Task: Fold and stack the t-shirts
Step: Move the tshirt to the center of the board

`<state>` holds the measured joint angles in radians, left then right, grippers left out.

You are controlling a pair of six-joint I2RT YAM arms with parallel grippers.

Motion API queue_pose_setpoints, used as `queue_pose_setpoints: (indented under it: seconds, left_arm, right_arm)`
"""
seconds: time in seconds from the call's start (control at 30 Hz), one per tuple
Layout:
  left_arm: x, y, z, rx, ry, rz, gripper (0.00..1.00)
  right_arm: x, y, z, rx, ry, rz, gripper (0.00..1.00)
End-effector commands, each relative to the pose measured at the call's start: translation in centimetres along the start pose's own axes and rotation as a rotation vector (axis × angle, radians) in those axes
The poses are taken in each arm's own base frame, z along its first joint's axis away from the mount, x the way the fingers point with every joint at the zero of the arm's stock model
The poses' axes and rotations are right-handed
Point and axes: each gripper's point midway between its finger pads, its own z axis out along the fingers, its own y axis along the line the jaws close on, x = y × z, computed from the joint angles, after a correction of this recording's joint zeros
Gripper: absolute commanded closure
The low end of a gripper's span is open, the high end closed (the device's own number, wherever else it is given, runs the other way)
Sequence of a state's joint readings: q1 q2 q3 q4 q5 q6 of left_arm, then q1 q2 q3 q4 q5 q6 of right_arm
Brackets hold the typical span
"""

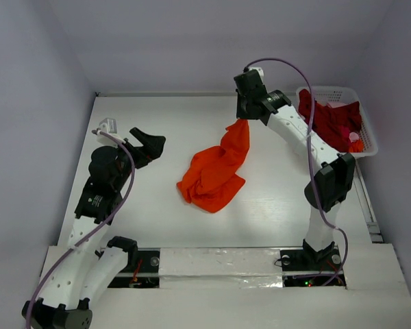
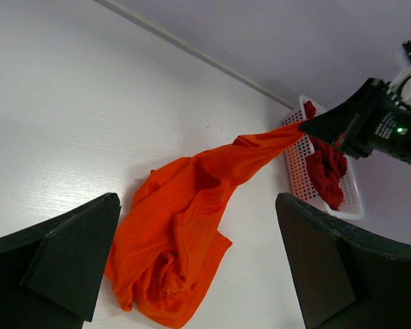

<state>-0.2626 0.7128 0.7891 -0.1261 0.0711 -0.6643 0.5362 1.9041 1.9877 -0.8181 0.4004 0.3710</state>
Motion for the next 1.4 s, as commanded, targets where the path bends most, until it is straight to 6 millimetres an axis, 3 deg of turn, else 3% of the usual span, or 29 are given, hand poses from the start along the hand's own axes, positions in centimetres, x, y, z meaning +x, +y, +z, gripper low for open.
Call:
queue_pose_setpoints:
  seconds: [0.0, 0.2, 0.33, 0.47, 0.53, 0.67, 0.77, 0.83, 0.9, 0.93, 0.97, 1.0, 1.03, 1.1, 1.13, 1.17, 1.3, 1.37]
  left_arm:
    - [-2.2, -1.8, -0.8, 0.040, -0.058, 0.005, 0.03]
    - [-1.6, -1.2, -0.2, 0.022, -0.041, 0.016, 0.03]
    - [-1.8, -1.1, -0.1, 0.016, -0.048, 0.018, 0.03]
    - [-2.1, -1.2, -0.3, 0.008, -0.057, 0.027, 0.03]
    - [-2.5, -1.2, -0.4, 0.004, -0.067, 0.030, 0.03]
    - [-2.6, -1.3, -0.5, 0.001, -0.069, 0.033, 0.03]
    - [-2.6, -1.4, -0.5, 0.005, -0.066, 0.032, 0.03]
    - [-2.5, -1.4, -0.3, 0.005, -0.061, 0.030, 0.03]
    - [-2.4, -1.3, -0.1, 0.002, -0.056, 0.030, 0.03]
    - [-2.4, -1.2, 0.0, 0.000, -0.056, 0.030, 0.03]
    - [-2.4, -1.2, 0.1, -0.002, -0.055, 0.030, 0.03]
    - [-2.4, -1.1, 0.1, -0.005, -0.058, 0.029, 0.02]
    - [-2.5, -1.1, 0.0, -0.006, -0.063, 0.027, 0.03]
    - [-2.8, -1.3, -0.1, -0.003, -0.073, 0.027, 0.03]
    - [-2.9, -1.4, -0.3, 0.002, -0.078, 0.024, 0.03]
    - [-3.1, -1.5, -0.4, 0.005, -0.082, 0.024, 0.03]
    - [-3.1, -1.5, -0.7, -0.005, -0.076, 0.034, 0.03]
    - [-3.2, -1.4, -0.9, -0.008, -0.079, 0.039, 0.03]
  right_arm:
    - [-3.2, -1.6, -0.6, 0.025, -0.112, 0.125, 1.00]
    - [-3.1, -4.9, 0.9, 0.101, -0.127, 0.249, 1.00]
    - [-3.4, -5.8, 1.1, 0.131, -0.151, 0.267, 1.00]
    - [-3.6, -6.1, 1.3, 0.129, -0.165, 0.282, 0.13]
    - [-3.8, -6.5, 1.0, 0.146, -0.182, 0.290, 0.01]
    - [-4.7, -7.9, -0.8, 0.175, -0.253, 0.308, 0.00]
    - [-4.9, -7.1, -2.4, 0.100, -0.237, 0.271, 0.04]
    - [-3.8, -4.1, -3.7, 0.013, -0.208, 0.190, 0.11]
    - [-1.3, -1.9, -4.6, 0.011, -0.184, 0.100, 0.20]
    - [0.5, 1.6, -6.2, -0.046, -0.176, 0.032, 0.25]
    - [1.6, 2.7, -7.1, -0.056, -0.169, 0.013, 0.36]
    - [2.7, 3.8, -7.6, -0.070, -0.163, 0.003, 0.40]
    - [5.4, 5.5, -7.9, -0.109, -0.123, 0.002, 0.42]
    - [7.2, 7.5, -8.3, -0.204, -0.094, 0.051, 0.51]
    - [9.6, 7.7, -7.5, -0.212, -0.052, 0.069, 0.52]
    - [9.9, 8.7, -7.6, -0.244, -0.062, 0.093, 0.52]
    - [12.7, 9.5, -6.3, -0.236, -0.016, 0.111, 0.52]
    - [13.1, 9.9, -6.2, -0.238, -0.013, 0.104, 0.51]
